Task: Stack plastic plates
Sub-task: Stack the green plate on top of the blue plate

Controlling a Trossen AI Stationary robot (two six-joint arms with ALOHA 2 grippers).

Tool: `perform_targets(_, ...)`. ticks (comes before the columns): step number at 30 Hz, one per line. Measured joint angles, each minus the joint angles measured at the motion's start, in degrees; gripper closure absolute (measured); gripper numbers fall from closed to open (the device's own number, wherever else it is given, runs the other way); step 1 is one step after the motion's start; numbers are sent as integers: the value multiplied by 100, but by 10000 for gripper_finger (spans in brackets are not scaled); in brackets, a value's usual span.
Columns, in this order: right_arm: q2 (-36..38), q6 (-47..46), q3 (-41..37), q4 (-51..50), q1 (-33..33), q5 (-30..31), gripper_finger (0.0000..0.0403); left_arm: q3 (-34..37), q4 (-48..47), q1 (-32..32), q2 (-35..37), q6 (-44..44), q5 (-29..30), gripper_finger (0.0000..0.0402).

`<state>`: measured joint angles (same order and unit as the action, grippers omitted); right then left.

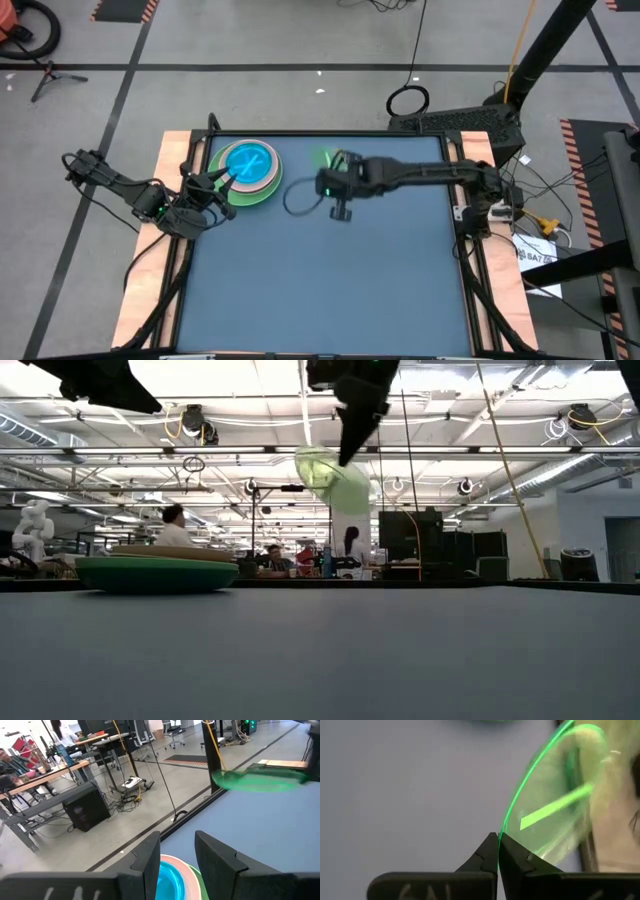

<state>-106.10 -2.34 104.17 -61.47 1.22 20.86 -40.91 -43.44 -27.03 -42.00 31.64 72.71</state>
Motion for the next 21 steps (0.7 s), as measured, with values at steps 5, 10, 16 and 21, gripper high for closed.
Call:
perform_targets(5,-119,974,328,740,426,-165,403,0,2,1,0,2,99,272)
perform_targets(10,-727,1726,1071,834,662,-158,403,0,1,-2,0,-4,186,272)
perform_targets(16,-1714,2866,2172,849,766,-153,403,0,0,-2,0,-7,247,272)
perform_targets(21,-2476,4009,2880,901,827,-126,403,0,-3,-1,0,-56,247,272)
